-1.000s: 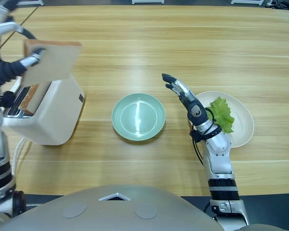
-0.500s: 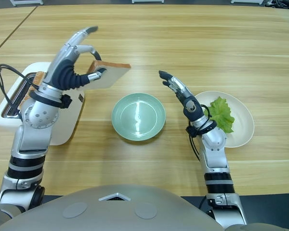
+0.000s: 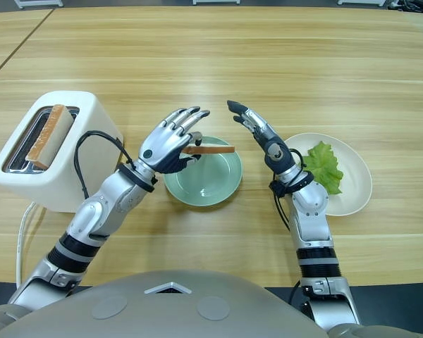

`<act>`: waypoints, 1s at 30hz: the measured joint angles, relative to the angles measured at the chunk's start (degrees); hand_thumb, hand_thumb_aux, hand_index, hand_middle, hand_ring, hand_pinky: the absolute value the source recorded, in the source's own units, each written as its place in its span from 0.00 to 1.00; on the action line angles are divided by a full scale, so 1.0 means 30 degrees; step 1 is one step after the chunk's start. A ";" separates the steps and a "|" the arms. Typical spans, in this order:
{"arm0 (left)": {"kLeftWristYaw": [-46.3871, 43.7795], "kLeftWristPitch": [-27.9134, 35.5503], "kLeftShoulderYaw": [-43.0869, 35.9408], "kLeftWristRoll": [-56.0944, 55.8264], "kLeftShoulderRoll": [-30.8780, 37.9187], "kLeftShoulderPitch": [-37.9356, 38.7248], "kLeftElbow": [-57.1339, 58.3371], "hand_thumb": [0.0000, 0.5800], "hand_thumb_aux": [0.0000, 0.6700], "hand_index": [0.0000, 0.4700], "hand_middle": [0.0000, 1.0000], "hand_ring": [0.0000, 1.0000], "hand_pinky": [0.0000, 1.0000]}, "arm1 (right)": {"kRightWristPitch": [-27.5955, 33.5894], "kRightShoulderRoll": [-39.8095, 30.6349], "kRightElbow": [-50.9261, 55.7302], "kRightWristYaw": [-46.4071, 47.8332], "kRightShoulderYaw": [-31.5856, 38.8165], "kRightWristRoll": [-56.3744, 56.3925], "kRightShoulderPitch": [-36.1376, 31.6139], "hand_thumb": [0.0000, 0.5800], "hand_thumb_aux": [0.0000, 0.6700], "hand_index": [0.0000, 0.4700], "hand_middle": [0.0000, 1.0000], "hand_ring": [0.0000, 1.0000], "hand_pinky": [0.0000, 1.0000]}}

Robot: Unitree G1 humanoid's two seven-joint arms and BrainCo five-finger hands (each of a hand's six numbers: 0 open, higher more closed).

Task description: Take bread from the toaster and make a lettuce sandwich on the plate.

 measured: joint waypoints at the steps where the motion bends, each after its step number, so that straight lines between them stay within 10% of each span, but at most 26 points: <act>1: 0.0051 -0.0016 -0.0142 0.0174 0.0054 0.0167 -0.0023 1.00 1.00 1.00 0.00 0.00 0.00 | 0.0018 -0.0007 -0.0005 0.0032 -0.0003 0.0002 0.0000 0.00 0.00 0.00 0.00 0.00 0.00; 4: 0.0195 0.0005 -0.0745 0.0901 0.0073 0.1097 -0.0227 1.00 1.00 1.00 0.00 0.00 0.00 | 0.0106 -0.0050 -0.0040 0.0117 -0.0015 0.0014 0.0003 0.00 0.00 0.00 0.00 0.00 0.00; 5: 0.0212 0.0041 -0.0855 0.0985 0.0073 0.1325 -0.0320 0.92 0.72 0.72 0.00 0.00 0.00 | 0.0112 -0.0056 -0.0056 0.0122 -0.0015 0.0017 0.0003 0.00 0.00 0.00 0.00 0.00 0.00; 10: 0.0382 0.0604 -0.0876 0.1871 0.0216 0.3130 -0.1857 0.39 0.22 0.22 0.00 0.00 0.00 | 0.0178 -0.0507 -0.0193 0.0230 -0.0062 -0.0051 0.0008 0.00 0.00 0.00 0.00 0.00 0.00; 18: -0.0016 0.2062 0.1551 0.2039 0.0295 0.7080 -0.7016 0.44 0.25 0.25 0.00 0.00 0.00 | -0.1433 -0.7299 -0.1554 -0.0780 -0.6244 -0.6105 0.0957 0.00 0.00 0.00 0.00 0.00 0.00; 20: 0.0041 0.2571 0.2528 0.0805 -0.0193 0.8830 -0.8269 0.30 0.16 0.16 0.00 0.00 0.00 | -0.2748 -0.9635 0.0550 -0.2027 -0.7649 -0.9018 0.1219 0.00 0.00 0.00 0.00 0.00 0.00; 21: 0.0080 0.2607 0.2723 0.0132 -0.0427 0.9213 -0.8375 0.01 0.00 0.00 0.00 0.00 0.00 | -0.2907 -1.0206 0.1250 -0.2753 -0.7788 -1.0161 0.1265 0.00 0.00 0.00 0.00 0.00 0.00; 30: -0.0383 0.0438 0.2978 -1.5227 -0.4433 1.3110 -0.7276 0.00 0.00 0.00 0.00 0.00 0.00 | -0.2448 -1.4549 1.0801 -1.3325 -0.1330 -2.3725 -0.1504 0.00 0.00 0.00 0.00 0.00 0.00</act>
